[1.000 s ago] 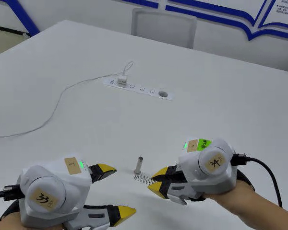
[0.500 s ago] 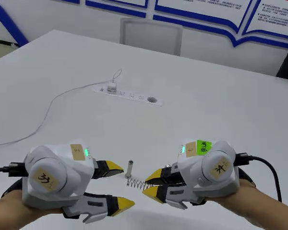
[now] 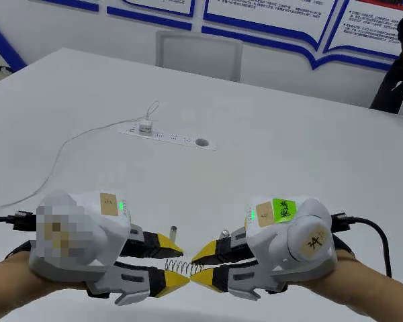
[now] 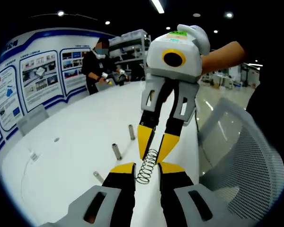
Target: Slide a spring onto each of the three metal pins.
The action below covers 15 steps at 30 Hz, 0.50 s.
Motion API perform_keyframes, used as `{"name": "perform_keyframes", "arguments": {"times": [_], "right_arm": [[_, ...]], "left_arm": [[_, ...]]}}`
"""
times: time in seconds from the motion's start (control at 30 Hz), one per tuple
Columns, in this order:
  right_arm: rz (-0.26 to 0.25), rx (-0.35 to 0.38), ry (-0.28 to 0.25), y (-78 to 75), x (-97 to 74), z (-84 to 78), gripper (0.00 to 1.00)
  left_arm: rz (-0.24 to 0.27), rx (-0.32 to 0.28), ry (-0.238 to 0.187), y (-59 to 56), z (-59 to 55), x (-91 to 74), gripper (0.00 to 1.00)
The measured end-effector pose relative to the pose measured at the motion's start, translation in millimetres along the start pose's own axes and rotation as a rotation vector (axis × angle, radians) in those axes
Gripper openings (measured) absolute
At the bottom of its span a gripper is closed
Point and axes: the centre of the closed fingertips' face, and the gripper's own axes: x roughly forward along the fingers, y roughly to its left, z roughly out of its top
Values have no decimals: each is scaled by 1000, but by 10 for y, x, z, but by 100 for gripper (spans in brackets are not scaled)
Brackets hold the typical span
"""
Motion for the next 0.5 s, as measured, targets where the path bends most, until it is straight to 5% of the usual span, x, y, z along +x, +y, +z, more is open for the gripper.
{"name": "perform_keyframes", "arguments": {"times": [0.5], "right_arm": [[11, -14, -3, 15, 10, 42, 11]], "left_arm": [[-35, 54, 52, -11, -75, -2, 14]]}}
